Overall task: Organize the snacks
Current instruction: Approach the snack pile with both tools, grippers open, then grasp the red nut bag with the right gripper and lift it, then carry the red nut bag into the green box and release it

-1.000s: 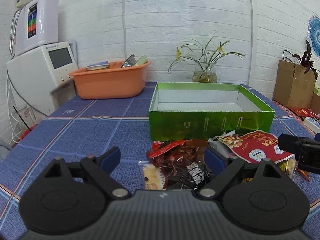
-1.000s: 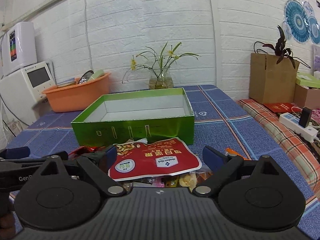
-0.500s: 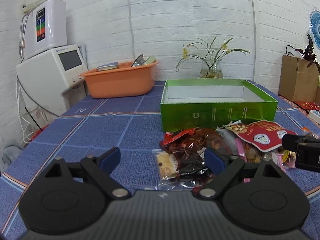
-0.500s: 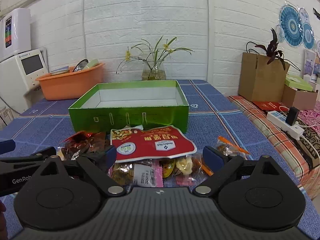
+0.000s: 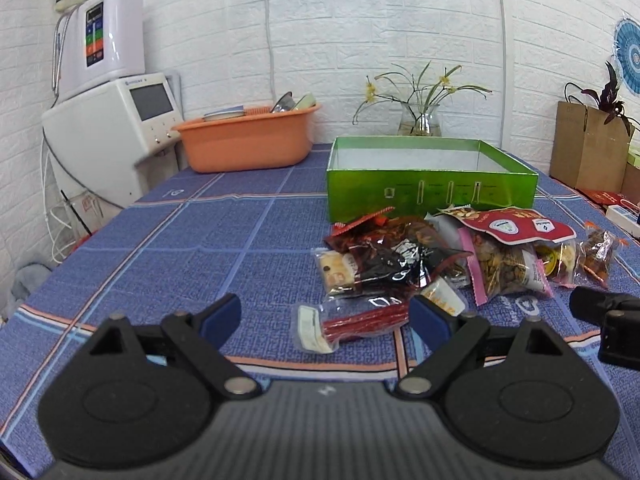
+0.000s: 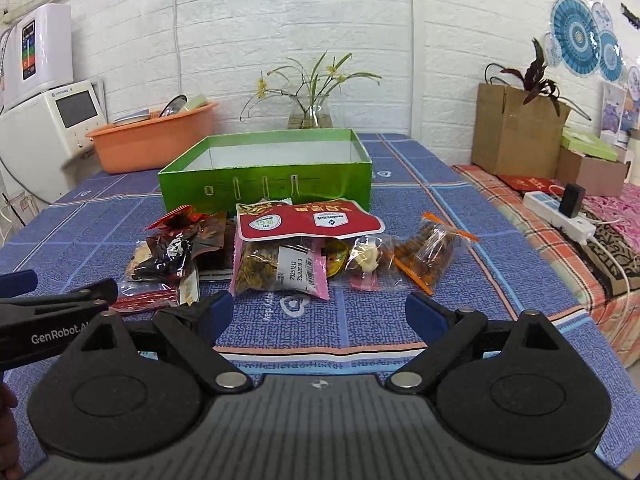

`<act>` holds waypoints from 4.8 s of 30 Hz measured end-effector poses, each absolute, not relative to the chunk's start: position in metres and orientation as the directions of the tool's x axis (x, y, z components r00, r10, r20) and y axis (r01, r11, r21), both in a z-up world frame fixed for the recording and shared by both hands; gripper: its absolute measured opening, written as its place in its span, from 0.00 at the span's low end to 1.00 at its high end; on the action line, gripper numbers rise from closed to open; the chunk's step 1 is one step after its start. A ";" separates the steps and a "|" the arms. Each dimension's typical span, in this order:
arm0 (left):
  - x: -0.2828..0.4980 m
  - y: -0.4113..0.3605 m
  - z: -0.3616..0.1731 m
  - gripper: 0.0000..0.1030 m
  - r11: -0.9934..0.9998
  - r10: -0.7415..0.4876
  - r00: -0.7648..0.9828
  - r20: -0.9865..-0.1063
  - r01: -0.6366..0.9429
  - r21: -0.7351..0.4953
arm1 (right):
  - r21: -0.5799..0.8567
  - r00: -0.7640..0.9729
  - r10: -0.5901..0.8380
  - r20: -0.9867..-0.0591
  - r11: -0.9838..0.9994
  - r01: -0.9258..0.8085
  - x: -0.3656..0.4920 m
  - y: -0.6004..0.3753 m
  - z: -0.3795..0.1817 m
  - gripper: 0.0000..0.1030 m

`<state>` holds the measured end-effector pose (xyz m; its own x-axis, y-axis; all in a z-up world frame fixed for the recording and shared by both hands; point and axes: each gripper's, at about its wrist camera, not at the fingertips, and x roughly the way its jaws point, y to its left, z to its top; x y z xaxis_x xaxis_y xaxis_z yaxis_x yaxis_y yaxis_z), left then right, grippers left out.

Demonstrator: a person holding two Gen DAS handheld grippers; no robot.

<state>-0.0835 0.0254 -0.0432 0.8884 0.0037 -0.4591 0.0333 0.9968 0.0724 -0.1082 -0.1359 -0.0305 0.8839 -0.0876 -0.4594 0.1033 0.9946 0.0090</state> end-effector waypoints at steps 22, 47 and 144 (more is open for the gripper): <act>-0.068 0.006 -0.032 0.88 0.991 0.099 0.869 -0.485 -0.041 0.127 | 0.067 0.910 0.084 -0.406 0.996 -0.062 -0.099 -0.158 -0.020 1.00; 0.022 0.018 -0.014 0.88 0.972 -0.234 0.834 -0.501 0.215 -0.096 | 0.495 0.829 0.389 -0.402 0.854 -0.161 0.026 -0.286 -0.020 1.00; 0.027 0.050 -0.050 0.68 0.901 -0.420 0.685 -0.595 0.240 -0.361 | 0.542 0.472 0.650 -0.595 0.759 -0.361 0.132 -0.164 -0.038 0.56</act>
